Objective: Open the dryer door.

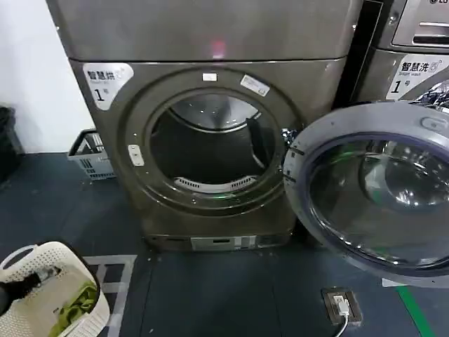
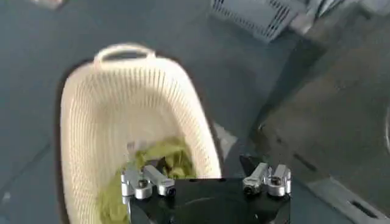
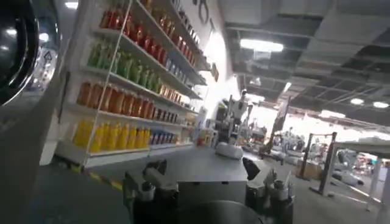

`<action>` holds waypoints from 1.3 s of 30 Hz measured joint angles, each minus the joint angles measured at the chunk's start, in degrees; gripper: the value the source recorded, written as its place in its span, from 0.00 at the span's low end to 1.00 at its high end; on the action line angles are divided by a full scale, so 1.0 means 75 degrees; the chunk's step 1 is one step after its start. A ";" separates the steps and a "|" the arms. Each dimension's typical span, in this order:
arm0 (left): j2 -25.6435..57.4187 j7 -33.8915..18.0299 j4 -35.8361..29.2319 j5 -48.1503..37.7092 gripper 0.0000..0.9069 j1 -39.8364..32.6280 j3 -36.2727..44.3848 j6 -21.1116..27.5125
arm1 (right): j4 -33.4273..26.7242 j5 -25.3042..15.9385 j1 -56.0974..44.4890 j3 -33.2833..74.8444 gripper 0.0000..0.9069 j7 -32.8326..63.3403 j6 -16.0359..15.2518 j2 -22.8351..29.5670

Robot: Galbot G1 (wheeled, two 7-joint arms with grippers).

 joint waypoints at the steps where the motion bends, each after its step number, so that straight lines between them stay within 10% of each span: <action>1: 0.0021 -0.0027 0.0053 -0.0031 1.00 -0.0011 -0.0020 -0.0055 | 0.0000 0.0005 0.0004 0.0003 1.00 0.0000 -0.0024 0.0000; 39: -0.0060 -0.0357 0.0772 -0.0861 1.00 0.0004 -0.0059 0.0015 | -0.0150 0.0008 0.0037 0.0142 1.00 0.0084 0.0044 -0.0052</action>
